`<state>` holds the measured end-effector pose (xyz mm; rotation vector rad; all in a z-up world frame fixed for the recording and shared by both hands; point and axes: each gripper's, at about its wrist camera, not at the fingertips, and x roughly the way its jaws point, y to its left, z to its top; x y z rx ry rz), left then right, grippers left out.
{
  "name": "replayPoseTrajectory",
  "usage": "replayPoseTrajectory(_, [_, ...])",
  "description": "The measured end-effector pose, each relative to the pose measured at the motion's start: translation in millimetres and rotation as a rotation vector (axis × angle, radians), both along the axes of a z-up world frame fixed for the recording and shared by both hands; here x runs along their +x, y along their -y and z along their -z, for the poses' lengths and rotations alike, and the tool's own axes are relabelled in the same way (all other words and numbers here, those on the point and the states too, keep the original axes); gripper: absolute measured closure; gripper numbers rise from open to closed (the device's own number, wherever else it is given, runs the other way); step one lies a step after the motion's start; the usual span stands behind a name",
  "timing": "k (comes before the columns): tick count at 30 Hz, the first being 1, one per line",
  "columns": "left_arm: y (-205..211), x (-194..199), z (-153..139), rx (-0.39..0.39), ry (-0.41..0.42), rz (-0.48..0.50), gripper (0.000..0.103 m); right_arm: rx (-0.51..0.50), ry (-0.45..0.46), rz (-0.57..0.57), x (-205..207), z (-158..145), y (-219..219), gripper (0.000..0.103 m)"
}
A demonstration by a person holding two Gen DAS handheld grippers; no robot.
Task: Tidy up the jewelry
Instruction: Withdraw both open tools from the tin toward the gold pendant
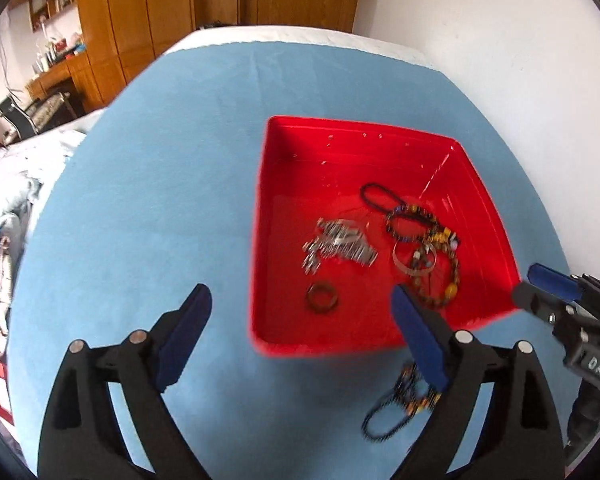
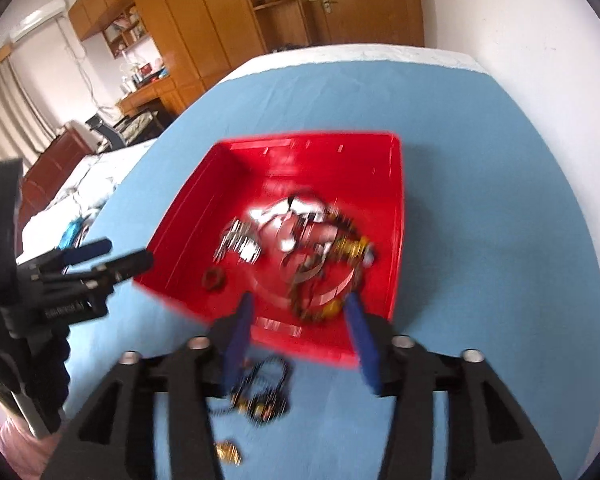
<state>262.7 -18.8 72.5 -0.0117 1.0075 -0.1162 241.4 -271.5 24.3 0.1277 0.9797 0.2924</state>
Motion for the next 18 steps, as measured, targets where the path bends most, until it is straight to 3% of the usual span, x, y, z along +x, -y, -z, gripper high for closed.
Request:
replayPoseTrajectory(3, [-8, -19, 5, 0.011, 0.005, -0.002, 0.011, -0.005, -0.029, -0.013, -19, 6, -6, 0.037])
replayPoseTrajectory(5, [-10, -35, 9, 0.02, 0.003, -0.007, 0.01, -0.006, -0.057, -0.021, -34, 11, -10, 0.019])
replayPoseTrajectory(12, [-20, -77, 35, 0.028, -0.045, -0.008, 0.01, 0.009, -0.109, -0.038, -73, 30, -14, 0.014])
replayPoseTrajectory(18, [-29, -107, 36, 0.012, -0.049, -0.011, 0.01, 0.007, -0.124, -0.034, -100, 38, -18, 0.007])
